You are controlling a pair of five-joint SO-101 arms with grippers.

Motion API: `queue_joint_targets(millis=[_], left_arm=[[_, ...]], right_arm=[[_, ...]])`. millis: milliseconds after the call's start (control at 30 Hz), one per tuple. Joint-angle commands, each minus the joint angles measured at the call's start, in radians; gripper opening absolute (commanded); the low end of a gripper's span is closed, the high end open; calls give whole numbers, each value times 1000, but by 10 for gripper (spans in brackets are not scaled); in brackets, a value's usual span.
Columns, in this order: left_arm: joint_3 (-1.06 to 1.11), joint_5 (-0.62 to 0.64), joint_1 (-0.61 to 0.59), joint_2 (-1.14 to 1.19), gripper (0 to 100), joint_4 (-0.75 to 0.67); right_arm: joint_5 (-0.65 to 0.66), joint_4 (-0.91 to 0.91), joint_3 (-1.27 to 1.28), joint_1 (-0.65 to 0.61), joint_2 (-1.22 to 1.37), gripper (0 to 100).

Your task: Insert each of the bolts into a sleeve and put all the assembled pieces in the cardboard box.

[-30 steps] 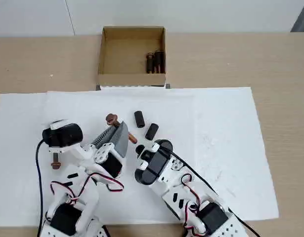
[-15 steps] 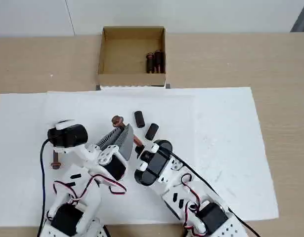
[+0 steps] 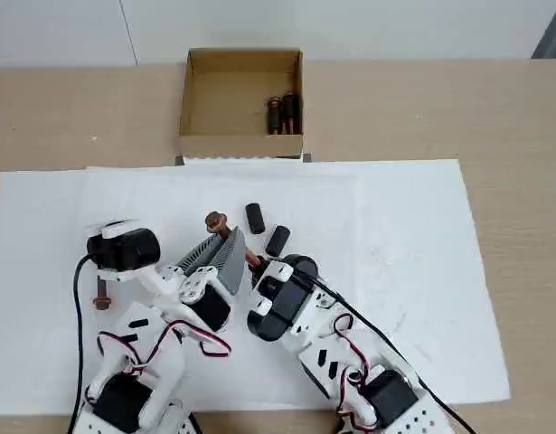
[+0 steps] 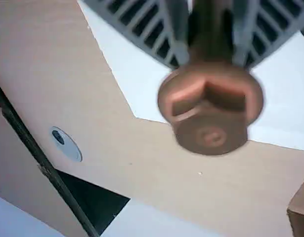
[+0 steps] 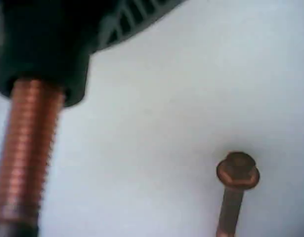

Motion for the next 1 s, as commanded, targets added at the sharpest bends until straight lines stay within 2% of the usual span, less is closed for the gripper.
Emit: queue_joint_targets(millis=[0, 100, 233, 367, 700, 967], left_arm=[[-22, 5, 3, -12, 7, -23], [-22, 5, 9, -12, 7, 3], [-22, 3, 81, -12, 7, 101], [-22, -69, 120, -12, 7, 180], [19, -115, 138, -12, 9, 210], [19, -229, 35, -12, 220, 216]], right_arm=[[12, -35, -14, 10, -15, 3], [12, -35, -14, 10, -15, 3], [12, -35, -14, 10, -15, 3], [12, -35, -12, 10, -15, 3], [11, -35, -12, 10, -15, 3], [11, -35, -12, 10, -15, 3]])
